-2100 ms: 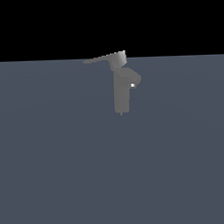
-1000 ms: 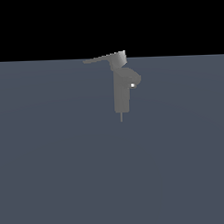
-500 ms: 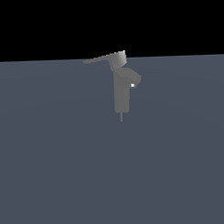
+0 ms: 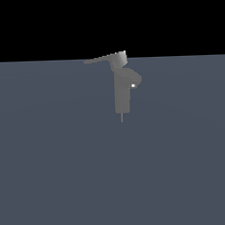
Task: Turn on the faucet by rotating a designated handle.
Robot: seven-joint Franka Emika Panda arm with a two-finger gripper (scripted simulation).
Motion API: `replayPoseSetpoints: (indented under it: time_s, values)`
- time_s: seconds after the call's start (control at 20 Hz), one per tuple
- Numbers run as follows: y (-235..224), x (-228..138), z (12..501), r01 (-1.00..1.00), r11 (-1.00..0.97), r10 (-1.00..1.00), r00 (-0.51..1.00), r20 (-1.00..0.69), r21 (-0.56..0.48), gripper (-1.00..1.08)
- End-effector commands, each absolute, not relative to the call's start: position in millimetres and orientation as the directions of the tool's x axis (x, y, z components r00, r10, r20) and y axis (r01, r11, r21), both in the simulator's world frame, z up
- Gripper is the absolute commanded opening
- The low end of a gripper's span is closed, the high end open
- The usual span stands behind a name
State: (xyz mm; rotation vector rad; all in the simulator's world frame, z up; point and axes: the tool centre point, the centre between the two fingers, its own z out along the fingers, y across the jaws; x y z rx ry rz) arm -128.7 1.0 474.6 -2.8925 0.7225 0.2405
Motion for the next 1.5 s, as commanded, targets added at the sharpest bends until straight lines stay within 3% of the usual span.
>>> replayPoseSetpoints:
  time_s: [0.0, 0.75, 1.45]
  values:
    - [1.7, -109.0, 470.1, -0.535, -0.839, -0.507, 0.835, -0.211, -0.099, -1.00]
    - [11.4, 2.1, 419.2, -0.815, -0.580, -0.789, 0.555, -0.262, 0.019, -1.00]
    - [38.2, 88.8, 343.4, -0.947, -0.282, -0.952, 0.257, -0.167, 0.151, -1.00]
